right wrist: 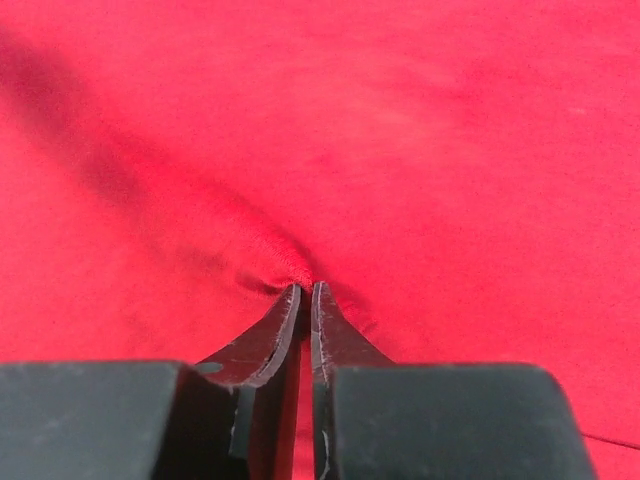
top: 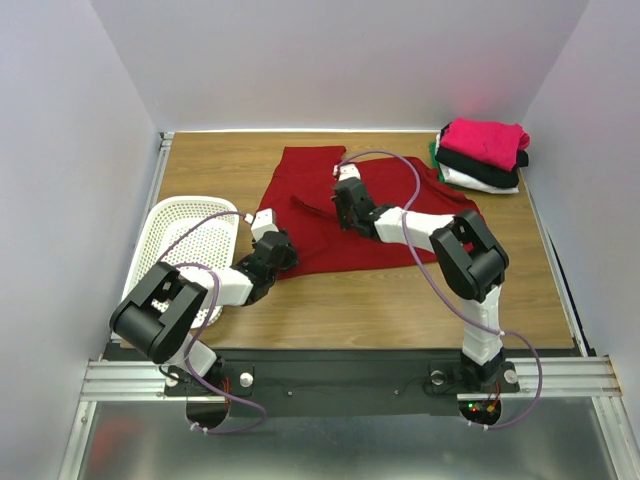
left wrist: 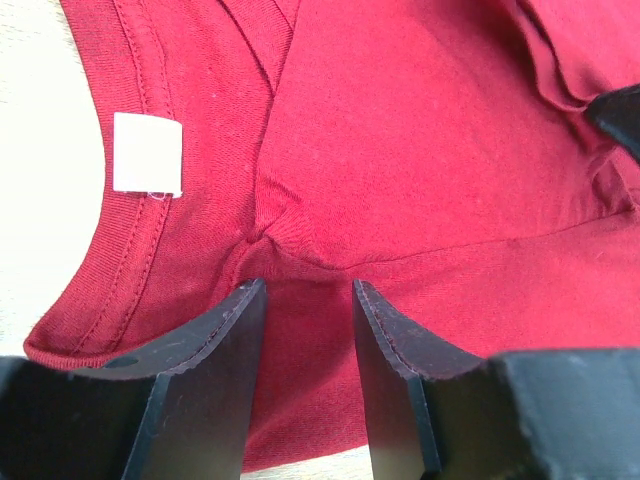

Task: Fold and stack the t-shirts
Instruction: Fold the tshirt

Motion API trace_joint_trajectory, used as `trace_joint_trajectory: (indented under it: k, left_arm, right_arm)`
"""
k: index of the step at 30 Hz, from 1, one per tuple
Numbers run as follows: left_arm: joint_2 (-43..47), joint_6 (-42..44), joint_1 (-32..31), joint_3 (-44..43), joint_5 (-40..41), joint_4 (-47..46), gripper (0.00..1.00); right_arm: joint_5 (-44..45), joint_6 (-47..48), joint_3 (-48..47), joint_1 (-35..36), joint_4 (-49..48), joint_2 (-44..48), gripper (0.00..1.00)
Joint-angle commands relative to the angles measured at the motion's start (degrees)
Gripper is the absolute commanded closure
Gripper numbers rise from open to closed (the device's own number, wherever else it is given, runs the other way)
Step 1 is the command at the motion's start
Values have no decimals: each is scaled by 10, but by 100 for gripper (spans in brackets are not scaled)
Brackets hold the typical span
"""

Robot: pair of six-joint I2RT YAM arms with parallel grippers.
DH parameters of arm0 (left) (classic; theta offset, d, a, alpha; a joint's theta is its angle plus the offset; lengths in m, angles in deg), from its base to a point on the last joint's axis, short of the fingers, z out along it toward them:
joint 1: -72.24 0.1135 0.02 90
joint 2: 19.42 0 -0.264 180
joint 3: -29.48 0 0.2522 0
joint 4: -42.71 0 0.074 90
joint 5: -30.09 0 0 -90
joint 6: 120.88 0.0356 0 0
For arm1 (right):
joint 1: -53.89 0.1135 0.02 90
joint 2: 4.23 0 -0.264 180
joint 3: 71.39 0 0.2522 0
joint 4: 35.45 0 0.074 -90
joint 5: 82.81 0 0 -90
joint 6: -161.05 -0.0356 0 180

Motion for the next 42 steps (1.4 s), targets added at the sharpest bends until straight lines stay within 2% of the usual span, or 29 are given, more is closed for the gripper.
trace_joint_trajectory:
  k: [1, 4, 5, 7, 10, 14, 22, 28, 35, 42]
  left_arm:
    - [-5, 9, 4, 13, -4, 30, 48]
    - [-11, 9, 4, 11, -8, 29, 48]
    - [-14, 10, 4, 11, -10, 27, 48]
    - [-18, 10, 4, 9, -13, 26, 48]
    - [-22, 10, 4, 7, -18, 25, 48]
    - [-18, 11, 4, 7, -19, 25, 48]
    - [1, 25, 4, -23, -25, 30, 49]
    - [12, 49, 4, -80, -21, 43, 49]
    - [-50, 59, -1, -156, -52, 37, 49]
    - [-133, 66, -24, -240, -83, 37, 50]
  right_arm:
    - [81, -22, -43, -20, -3, -11, 83]
    - [108, -30, -45, -22, -4, -10, 62]
    - [115, -34, -45, -22, -4, -7, 51]
    - [134, -39, -42, -23, -4, -4, 41]
    - [173, -44, -35, -25, -3, 3, 33]
    - [178, -46, -19, -26, -4, 21, 31]
    - [52, -40, 10, -26, -10, 51, 31]
    - [-35, -42, 53, -25, -23, 87, 32]
    - [-67, -50, 111, -24, -45, 107, 32]
    - [-56, -55, 137, -25, -54, 110, 32]
